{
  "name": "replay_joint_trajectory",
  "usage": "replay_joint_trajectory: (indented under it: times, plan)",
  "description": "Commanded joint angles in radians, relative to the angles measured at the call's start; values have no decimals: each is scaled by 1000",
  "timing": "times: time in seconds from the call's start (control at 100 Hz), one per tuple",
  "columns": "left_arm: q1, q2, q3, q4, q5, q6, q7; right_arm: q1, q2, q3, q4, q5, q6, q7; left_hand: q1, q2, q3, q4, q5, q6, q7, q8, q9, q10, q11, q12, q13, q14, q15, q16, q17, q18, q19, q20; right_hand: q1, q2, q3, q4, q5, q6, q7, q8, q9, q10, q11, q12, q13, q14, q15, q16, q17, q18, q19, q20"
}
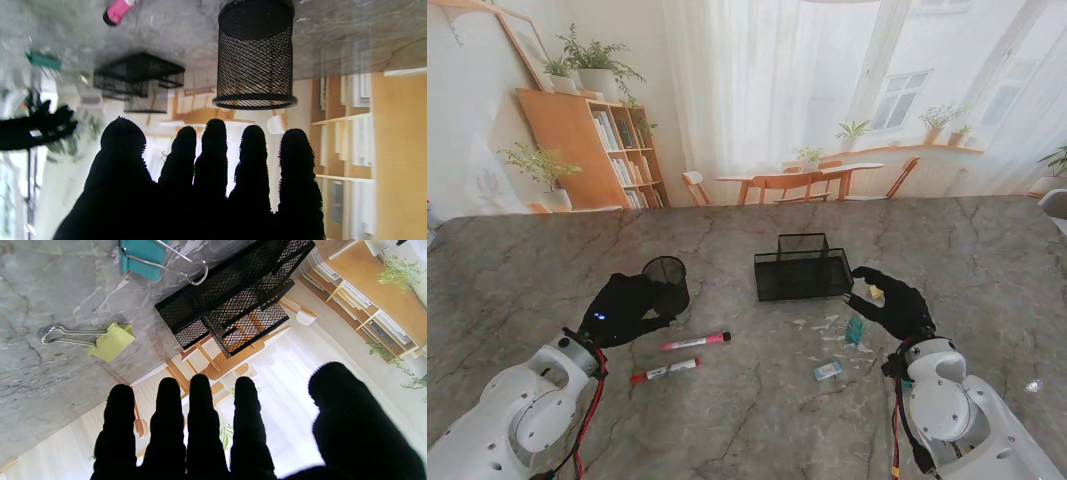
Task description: Organize desk stationery
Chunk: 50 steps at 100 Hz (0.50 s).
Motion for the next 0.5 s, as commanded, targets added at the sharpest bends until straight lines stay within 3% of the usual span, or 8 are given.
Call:
replay_joint_trajectory:
  times: [0.0, 0.26, 0.49]
  plan:
    - [-23, 10, 20, 0, -22, -11, -30, -3, -3, -1, -6, 1, 1, 9, 31, 9, 11, -8, 12, 31, 25, 26, -5, 9, 21, 40, 8, 1, 23, 32, -5, -29, 39, 26, 2, 10, 8, -5, 12, 1, 9, 16, 6, 5, 1, 14, 1, 2, 5, 11, 0, 9, 16, 15]
    - [-141, 33, 164, 60, 61, -10, -77, 0, -6, -4, -5, 12, 4, 2, 13, 9, 12, -7, -3, 55, 48, 107, -68, 2, 122, 173, -60, 20, 109, 118, -33, -73, 67, 27, 3, 17, 4, -4, 20, 5, 13, 17, 9, 7, 1, 15, 4, 4, 6, 12, 1, 11, 21, 15]
    - [-241, 39, 305, 132, 63, 34, -109, 3, -7, -7, -9, 33, 8, 13, 8, -2, 13, -5, -16, 73, 73, 178, -106, 5, 273, 299, -104, 43, 238, 217, -46, -113, 117, 62, 5, 21, 2, -3, 18, 5, 12, 16, 9, 9, 1, 16, 5, 6, 7, 12, 0, 13, 23, 14]
